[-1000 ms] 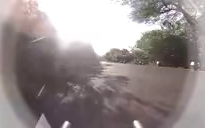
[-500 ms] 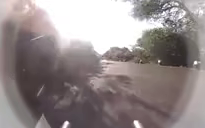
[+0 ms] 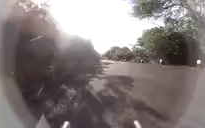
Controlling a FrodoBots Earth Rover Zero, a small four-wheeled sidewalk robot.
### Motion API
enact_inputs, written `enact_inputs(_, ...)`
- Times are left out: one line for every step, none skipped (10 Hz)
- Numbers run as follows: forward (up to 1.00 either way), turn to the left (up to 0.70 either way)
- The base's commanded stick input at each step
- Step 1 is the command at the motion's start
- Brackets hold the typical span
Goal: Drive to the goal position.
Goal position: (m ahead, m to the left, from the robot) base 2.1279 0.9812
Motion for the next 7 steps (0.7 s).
enact_inputs(0.50, 0.00)
enact_inputs(0.50, 0.00)
enact_inputs(0.50, 0.00)
enact_inputs(0.50, 0.00)
enact_inputs(0.50, 0.00)
enact_inputs(0.50, 0.00)
enact_inputs(0.50, 0.00)
